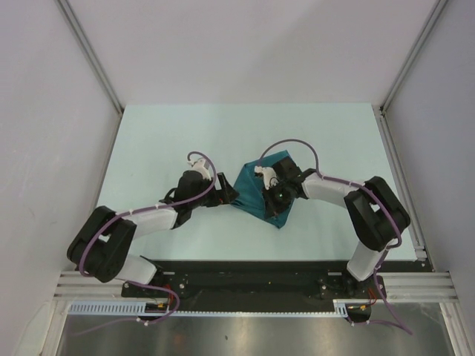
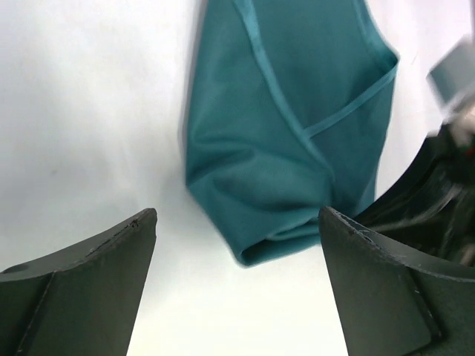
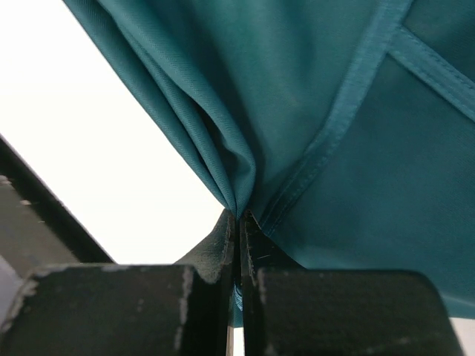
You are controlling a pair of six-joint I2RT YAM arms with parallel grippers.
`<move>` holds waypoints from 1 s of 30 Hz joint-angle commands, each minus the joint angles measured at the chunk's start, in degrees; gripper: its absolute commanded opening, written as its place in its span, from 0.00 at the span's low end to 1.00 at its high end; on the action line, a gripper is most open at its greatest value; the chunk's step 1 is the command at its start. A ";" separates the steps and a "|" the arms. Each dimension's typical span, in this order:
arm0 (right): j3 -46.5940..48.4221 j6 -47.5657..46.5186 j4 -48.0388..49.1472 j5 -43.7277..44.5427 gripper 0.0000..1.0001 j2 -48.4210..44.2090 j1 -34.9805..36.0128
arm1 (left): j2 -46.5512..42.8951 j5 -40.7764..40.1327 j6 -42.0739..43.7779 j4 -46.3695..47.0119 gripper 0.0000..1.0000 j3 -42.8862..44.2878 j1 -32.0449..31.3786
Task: Fold the napkin, place the utensils inside, and roll it up
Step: Roll the napkin with the utensil
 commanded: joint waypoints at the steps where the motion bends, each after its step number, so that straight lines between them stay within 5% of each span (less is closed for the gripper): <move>1: 4.39 0.93 -2.41 -9.88 0.00 2.02 -3.14 | -3.09 0.28 5.03 -0.45 0.93 -1.41 0.34; 12: 10.63 3.56 -8.56 -15.87 0.00 11.68 -9.38 | -3.10 6.95 1.43 2.45 0.91 -1.94 0.34; 23: 10.72 5.50 -8.83 -15.96 0.00 15.65 -12.63 | 6.73 26.46 -6.73 15.71 0.91 1.31 0.25; 30: 10.63 5.32 -9.00 -16.05 0.00 15.65 -13.07 | 10.78 26.91 -10.16 21.60 0.91 3.86 -0.98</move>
